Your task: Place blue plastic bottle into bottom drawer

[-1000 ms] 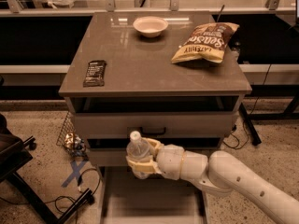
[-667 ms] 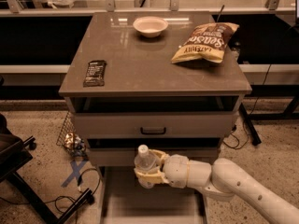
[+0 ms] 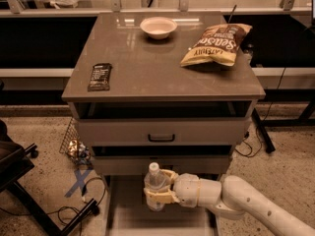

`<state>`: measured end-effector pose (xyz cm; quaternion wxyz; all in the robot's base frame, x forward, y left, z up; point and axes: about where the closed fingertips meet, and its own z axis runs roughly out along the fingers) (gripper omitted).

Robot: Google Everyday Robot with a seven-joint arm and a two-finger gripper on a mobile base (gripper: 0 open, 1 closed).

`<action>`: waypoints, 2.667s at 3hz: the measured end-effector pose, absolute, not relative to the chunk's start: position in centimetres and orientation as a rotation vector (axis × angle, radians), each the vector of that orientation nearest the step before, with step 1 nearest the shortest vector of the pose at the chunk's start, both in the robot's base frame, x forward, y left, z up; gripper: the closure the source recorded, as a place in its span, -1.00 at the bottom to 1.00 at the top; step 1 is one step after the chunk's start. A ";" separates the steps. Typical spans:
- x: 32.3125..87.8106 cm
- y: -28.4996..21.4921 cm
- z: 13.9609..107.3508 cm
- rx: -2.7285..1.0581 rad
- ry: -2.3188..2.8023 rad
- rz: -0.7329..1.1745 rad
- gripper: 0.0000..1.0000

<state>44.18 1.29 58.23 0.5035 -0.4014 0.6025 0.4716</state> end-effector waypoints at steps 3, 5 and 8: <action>48.3 2.6 42.5 -1.101 1.334 1.255 1.00; 51.3 2.0 35.0 -1.188 1.329 1.178 1.00; 49.6 3.8 24.2 -1.101 1.338 1.153 1.00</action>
Offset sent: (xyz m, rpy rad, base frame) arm 0.0681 -0.0019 -0.1752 0.0862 -0.0257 0.1070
